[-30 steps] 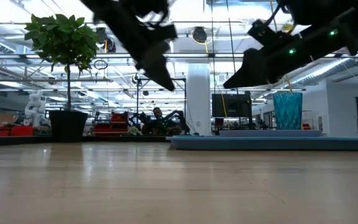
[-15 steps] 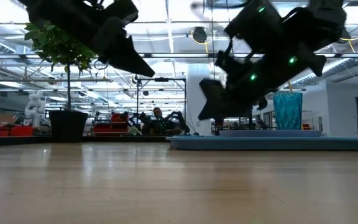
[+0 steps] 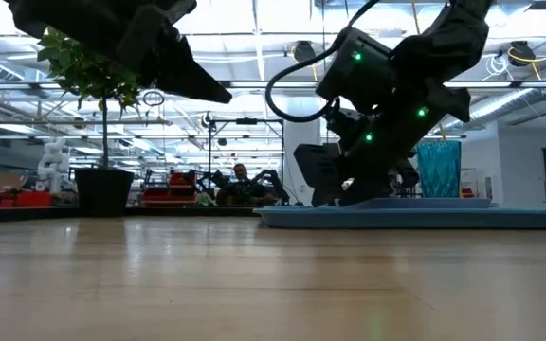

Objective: Pick and place plate/cup/fork/spoon on tray
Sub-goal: Put the brown fork on the blue tray to the left of the purple plate

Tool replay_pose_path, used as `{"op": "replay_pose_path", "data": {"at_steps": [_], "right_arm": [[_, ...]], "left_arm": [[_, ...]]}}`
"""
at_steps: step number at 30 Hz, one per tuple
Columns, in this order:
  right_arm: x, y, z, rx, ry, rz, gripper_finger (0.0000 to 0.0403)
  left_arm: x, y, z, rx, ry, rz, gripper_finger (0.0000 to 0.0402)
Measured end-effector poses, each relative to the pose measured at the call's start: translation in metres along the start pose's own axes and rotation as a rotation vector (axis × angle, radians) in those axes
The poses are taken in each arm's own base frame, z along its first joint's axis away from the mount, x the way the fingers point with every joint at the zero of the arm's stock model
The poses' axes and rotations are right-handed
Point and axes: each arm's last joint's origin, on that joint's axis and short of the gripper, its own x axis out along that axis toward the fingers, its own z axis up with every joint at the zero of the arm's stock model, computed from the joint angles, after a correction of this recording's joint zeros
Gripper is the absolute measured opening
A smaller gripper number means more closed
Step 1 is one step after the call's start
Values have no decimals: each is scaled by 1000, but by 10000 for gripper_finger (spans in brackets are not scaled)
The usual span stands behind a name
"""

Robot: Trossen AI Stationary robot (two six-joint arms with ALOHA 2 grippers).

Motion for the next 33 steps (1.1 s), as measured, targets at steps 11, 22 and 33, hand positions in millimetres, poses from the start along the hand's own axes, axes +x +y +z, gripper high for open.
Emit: {"op": "replay_pose_path", "data": {"at_steps": [11,22,33], "right_arm": [[11,-7,5,100,71,-8,143],[12,-8,5,149,75,-12,54],[11,-8,7,208,52,-20,10]], "left_arm": [[-1,-2,3,61,-26,-16,35],[-1,-3,3,149,-31,-47,35],[-1,-3,3,174,-32,-48,35]]}}
